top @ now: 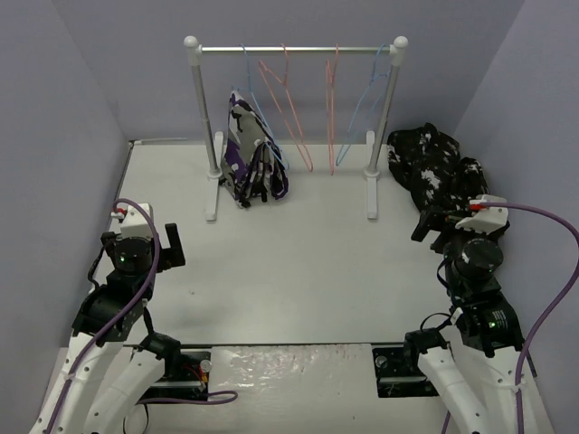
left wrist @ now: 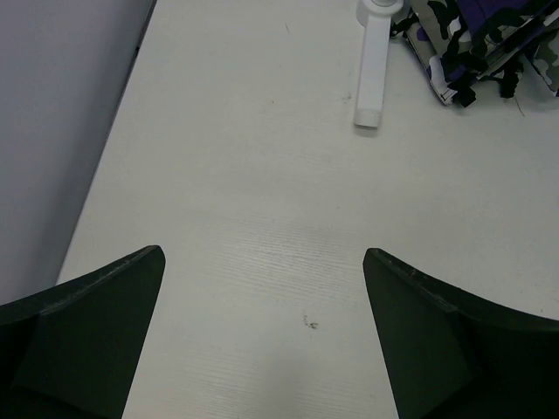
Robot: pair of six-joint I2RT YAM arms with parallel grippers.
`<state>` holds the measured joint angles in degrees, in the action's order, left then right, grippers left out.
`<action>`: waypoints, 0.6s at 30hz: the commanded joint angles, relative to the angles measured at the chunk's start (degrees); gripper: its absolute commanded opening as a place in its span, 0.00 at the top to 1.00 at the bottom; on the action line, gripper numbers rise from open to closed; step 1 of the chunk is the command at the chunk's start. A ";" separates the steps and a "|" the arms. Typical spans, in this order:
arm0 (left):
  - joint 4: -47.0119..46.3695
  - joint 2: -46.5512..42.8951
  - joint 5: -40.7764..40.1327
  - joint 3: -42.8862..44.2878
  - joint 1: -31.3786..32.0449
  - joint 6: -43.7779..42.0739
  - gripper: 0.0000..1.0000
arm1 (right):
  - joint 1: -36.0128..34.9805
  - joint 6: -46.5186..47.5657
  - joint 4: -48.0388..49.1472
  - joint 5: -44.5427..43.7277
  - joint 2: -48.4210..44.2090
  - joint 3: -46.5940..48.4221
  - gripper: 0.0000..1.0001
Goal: Place the trousers on the hanger
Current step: Flatten out the trousers at the center of the board.
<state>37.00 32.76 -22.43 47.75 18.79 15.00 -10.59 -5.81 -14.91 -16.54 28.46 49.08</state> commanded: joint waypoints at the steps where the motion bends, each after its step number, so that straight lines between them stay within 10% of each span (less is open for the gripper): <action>1: -3.69 1.60 0.46 0.42 0.11 1.26 0.03 | -0.31 0.71 3.31 -0.50 1.77 2.25 0.00; 18: -6.32 4.37 0.65 -1.97 0.07 1.12 0.03 | -0.27 -3.98 3.66 1.01 18.24 5.31 0.00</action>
<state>35.00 35.65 -21.82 44.96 18.79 15.89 -10.60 -6.47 -14.78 -15.60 40.95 50.17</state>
